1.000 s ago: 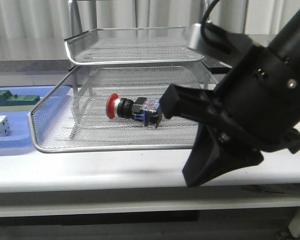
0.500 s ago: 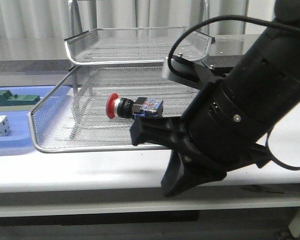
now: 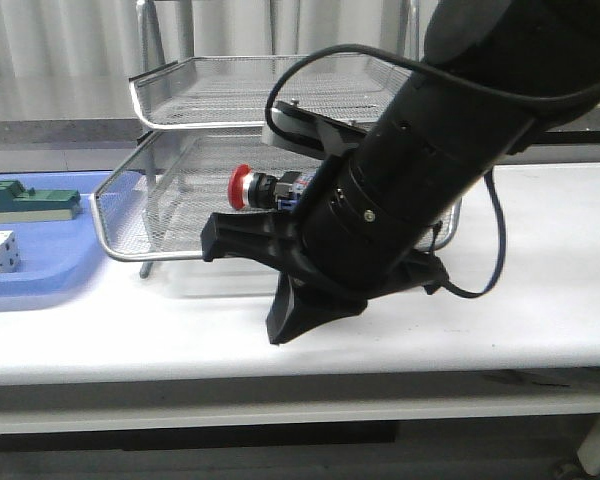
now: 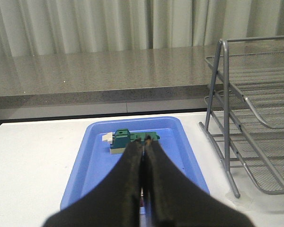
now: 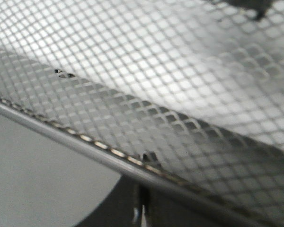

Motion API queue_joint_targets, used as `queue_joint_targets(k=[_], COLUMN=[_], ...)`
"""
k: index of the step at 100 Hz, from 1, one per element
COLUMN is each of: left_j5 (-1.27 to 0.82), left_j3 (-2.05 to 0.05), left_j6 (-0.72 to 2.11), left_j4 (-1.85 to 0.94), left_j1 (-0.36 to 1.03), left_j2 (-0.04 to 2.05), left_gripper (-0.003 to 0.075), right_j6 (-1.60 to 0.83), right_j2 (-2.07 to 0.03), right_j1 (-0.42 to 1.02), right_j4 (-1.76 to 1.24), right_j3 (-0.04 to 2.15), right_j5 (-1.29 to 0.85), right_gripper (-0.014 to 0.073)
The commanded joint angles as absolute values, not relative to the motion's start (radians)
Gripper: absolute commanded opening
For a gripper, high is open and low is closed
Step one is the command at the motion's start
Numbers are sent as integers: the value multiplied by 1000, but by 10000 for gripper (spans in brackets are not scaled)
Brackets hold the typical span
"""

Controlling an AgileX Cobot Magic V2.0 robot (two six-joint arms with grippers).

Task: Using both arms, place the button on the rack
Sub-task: 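Push the middle tray back into the rack with the right gripper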

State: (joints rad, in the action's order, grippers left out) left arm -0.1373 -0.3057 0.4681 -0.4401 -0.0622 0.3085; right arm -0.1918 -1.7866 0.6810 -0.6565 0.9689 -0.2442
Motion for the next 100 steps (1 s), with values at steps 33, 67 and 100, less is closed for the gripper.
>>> queue_joint_targets(k=[33,67,100], left_j5=[-61,-61,-61], left_j3=[-334,-334,-334], left_j6=[458,458,458], left_j4=[-453,-453,-453], left_j1=[-65,-65,-65], left_j2=[315,315,315], left_gripper=[-21,-21,-21], right_j6=[-221,-221,-221], right_j2=[-1828,-1828,-1824], right_j1=[562,507,507], right_j4=[-597,-567,-553], right_j3=[1186,1239,1239], right_j5=[-216,-217,-337], right_gripper=[-67,-67,-67])
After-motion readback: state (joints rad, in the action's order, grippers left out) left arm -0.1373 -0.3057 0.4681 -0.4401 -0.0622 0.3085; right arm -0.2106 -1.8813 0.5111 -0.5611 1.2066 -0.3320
